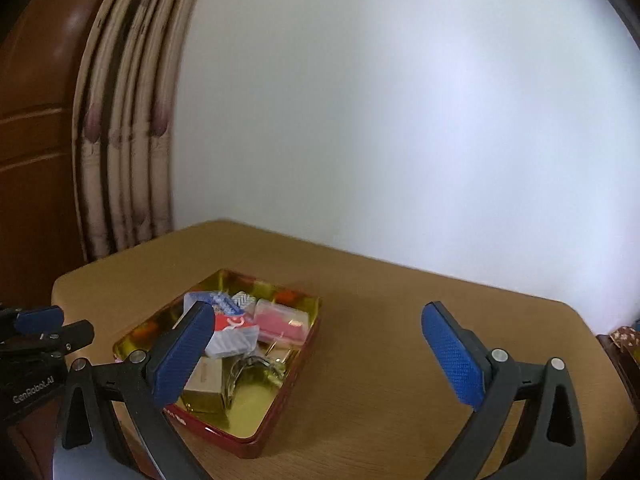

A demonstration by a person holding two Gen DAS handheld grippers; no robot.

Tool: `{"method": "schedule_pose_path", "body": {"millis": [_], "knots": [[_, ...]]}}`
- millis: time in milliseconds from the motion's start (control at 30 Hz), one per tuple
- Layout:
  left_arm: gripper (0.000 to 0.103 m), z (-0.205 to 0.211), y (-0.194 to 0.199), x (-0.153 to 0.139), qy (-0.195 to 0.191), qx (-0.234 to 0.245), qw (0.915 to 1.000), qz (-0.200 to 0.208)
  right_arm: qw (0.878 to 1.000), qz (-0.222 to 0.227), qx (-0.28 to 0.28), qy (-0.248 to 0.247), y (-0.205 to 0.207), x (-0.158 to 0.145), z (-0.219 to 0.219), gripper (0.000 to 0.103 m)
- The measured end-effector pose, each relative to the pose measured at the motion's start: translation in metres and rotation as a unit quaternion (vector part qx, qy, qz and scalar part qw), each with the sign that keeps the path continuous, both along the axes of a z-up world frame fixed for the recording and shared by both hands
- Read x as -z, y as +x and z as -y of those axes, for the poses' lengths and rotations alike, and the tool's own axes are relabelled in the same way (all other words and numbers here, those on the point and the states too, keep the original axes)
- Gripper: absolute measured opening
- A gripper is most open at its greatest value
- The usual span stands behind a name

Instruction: Organize rigid objects

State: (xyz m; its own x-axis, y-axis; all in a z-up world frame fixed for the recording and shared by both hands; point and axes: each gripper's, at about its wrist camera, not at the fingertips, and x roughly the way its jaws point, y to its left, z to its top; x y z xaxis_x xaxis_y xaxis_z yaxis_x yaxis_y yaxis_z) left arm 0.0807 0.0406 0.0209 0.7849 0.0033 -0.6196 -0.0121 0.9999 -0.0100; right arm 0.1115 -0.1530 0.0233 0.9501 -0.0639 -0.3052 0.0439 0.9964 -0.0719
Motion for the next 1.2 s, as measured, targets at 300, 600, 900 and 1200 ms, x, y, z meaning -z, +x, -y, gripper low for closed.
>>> {"method": "schedule_pose_path", "body": {"millis": [300, 600, 900, 1200], "knots": [[0.042, 0.004, -0.005, -0.005, 0.029, -0.007, 0.9993, 0.022, 1.0, -0.005, -0.004, 0.014, -0.01, 0.001, -0.001, 0.102], [0.059, 0.004, -0.011, -0.01, 0.016, 0.003, 0.9992, 0.037, 1.0, -0.007, -0.003, 0.012, -0.014, 0.002, 0.001, 0.102], [0.06, 0.006, -0.011, -0.01, 0.024, 0.003, 0.9991, 0.036, 1.0, -0.004, -0.008, 0.018, -0.019, 0.002, 0.0, 0.102], [0.064, 0.009, -0.011, -0.008, 0.033, -0.001, 0.9991, 0.027, 1.0, -0.008, -0.019, 0.013, -0.02, 0.004, -0.006, 0.102]]}}
